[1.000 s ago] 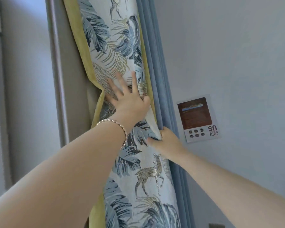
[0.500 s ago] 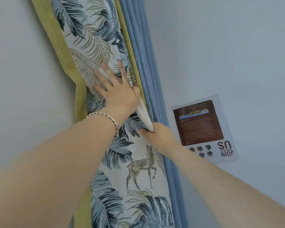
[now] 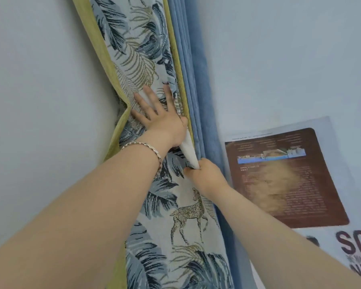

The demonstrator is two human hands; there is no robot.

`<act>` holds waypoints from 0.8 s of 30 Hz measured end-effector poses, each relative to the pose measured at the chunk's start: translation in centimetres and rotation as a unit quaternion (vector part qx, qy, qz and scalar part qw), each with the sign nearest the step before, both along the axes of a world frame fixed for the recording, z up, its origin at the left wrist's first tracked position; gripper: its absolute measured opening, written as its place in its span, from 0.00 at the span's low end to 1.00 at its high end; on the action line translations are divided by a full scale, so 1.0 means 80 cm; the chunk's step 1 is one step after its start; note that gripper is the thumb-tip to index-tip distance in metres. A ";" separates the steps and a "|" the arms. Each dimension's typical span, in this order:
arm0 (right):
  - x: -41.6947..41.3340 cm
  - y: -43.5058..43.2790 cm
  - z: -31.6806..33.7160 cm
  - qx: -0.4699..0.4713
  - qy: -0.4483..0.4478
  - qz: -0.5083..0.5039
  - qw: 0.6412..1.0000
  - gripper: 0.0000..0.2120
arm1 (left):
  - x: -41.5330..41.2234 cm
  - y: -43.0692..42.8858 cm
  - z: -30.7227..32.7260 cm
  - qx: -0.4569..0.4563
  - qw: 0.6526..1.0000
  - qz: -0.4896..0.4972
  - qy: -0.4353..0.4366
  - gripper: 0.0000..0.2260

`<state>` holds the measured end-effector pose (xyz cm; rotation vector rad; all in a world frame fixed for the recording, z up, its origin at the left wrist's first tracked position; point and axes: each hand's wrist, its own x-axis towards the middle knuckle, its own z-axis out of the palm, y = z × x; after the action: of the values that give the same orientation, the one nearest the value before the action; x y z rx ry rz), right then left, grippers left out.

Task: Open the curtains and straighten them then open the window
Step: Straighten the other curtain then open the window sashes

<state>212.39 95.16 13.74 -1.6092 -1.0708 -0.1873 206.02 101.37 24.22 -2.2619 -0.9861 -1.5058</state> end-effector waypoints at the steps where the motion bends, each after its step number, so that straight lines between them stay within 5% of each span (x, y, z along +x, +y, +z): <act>1: 0.010 0.003 0.001 -0.012 -0.011 -0.022 1.000 0.11 | 0.014 0.005 -0.001 -0.004 1.000 -0.011 0.010 0.35; 7: 0.025 0.017 -0.001 -0.058 -0.181 -0.155 0.969 0.11 | 0.054 0.047 -0.002 -0.010 0.995 -0.071 0.064 0.35; 14: 0.004 0.000 -0.026 -0.040 -0.126 -0.101 0.986 0.17 | 0.029 0.046 -0.025 0.011 0.987 -0.103 0.120 0.34; 24: -0.057 -0.067 -0.060 -0.080 0.020 0.013 0.997 0.21 | -0.064 -0.030 -0.067 -0.003 0.993 -0.081 0.091 0.35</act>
<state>207.84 89.83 8.97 -1.7327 -1.0975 -0.0528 200.93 98.99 18.89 -2.4840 -0.7732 -1.3258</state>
